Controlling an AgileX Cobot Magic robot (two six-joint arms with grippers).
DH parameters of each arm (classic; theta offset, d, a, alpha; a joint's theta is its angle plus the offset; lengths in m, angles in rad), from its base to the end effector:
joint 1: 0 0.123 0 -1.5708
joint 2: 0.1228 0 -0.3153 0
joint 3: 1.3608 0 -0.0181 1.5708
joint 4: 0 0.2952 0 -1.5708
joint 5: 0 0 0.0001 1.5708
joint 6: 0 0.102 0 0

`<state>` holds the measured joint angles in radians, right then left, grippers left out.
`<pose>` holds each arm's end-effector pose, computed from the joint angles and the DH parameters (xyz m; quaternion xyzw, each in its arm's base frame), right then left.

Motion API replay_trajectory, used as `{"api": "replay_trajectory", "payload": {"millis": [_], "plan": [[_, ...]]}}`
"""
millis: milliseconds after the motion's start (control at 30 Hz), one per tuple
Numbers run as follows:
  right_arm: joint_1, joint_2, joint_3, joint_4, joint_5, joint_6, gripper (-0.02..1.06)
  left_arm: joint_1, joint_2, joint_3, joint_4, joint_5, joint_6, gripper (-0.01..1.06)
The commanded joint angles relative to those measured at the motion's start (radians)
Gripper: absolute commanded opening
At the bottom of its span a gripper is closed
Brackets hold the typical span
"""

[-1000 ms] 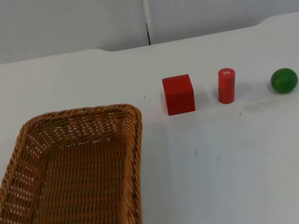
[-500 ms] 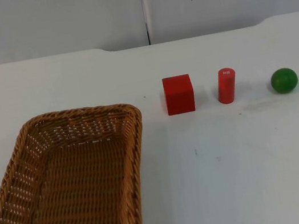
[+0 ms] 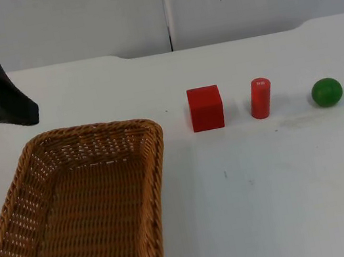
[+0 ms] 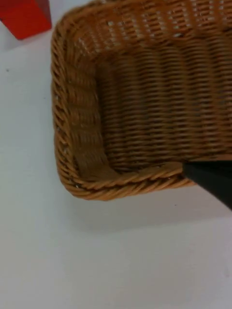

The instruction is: Pick up the basket with the left hand and place the object to the left of the red cylinder into the basket with the right hand.

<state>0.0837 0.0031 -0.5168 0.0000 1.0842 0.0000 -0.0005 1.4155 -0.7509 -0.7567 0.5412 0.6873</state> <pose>0.0107 0.0009 0.2969 -0.0358 0.8550 0.0216 0.5169 0.2993 -0.0363 0.2124 0.0550 0.9422 -0.1713 0.2825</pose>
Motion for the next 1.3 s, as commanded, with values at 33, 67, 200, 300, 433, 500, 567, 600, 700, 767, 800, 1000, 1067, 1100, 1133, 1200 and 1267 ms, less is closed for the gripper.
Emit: {"api": "replay_trajectory", "payload": {"millis": [33,67,200,300,433,500,567,600,700,767,800,1000,1067,1100,1133,1200,1267], "plan": [[-0.004,-0.003,0.002,0.0,-0.006,-0.011,1.05,-0.01,0.052,-0.016,0.038,-0.017,-0.067,1.0],[-0.004,-0.003,0.002,0.0,-0.006,-0.011,1.05,-0.01,0.066,-0.016,0.047,-0.017,-0.075,1.0],[-0.004,-0.003,0.002,0.0,-0.006,-0.011,1.05,-0.01,0.112,-0.016,0.059,-0.015,-0.08,1.0],[-0.004,-0.003,0.002,0.0,-0.006,-0.011,1.05,-0.01,0.154,-0.016,0.061,-0.02,-0.094,1.0],[-0.004,-0.003,0.002,0.0,-0.006,-0.011,1.05,-0.01,0.189,-0.017,0.065,-0.032,-0.092,1.0],[-0.004,-0.003,0.002,0.0,-0.006,-0.011,1.05,-0.01,0.189,-0.021,0.065,-0.032,-0.094,1.0],[-0.004,-0.003,0.002,0.0,-0.006,-0.011,1.05,-0.01,0.189,-0.023,0.06,-0.034,-0.094,1.0],[-0.004,-0.003,0.002,0.0,-0.006,-0.011,1.05,-0.01,0.189,-0.023,0.06,-0.038,-0.094,1.0],[-0.004,-0.003,0.002,0.0,-0.006,-0.011,1.05,-0.01,0.189,-0.023,0.055,-0.05,-0.094,1.0],[-0.004,-0.003,0.002,0.0,-0.006,-0.011,1.05,-0.01,0.189,-0.023,0.033,-0.043,-0.094,1.0],[-0.004,-0.003,0.002,0.0,-0.006,-0.011,1.05,-0.01,0.189,-0.023,0.028,-0.036,-0.09,1.0],[-0.004,-0.003,-0.016,0.0,-0.039,-0.052,1.05,-0.01,0.189,-0.023,0.037,-0.028,-0.09,1.0],[-0.004,0.007,-0.028,0.0,-0.063,-0.052,1.05,-0.01,0.189,-0.023,0.037,-0.024,-0.086,1.0],[-0.004,0.007,-0.028,0.0,-0.063,-0.052,1.05,-0.01,0.189,-0.023,0.037,-0.024,-0.086,1.0],[-0.004,0.044,-0.043,0.006,-0.075,-0.052,1.05,-0.012,0.189,-0.023,0.037,-0.019,-0.086,1.0],[-0.004,0.107,-0.069,0.006,-0.074,-0.052,1.05,-0.023,0.189,-0.023,0.032,-0.011,-0.062,1.0],[-0.004,0.145,-0.08,0.006,-0.075,-0.052,1.05,-0.031,0.189,-0.023,0.032,-0.008,-0.062,1.0]]}}
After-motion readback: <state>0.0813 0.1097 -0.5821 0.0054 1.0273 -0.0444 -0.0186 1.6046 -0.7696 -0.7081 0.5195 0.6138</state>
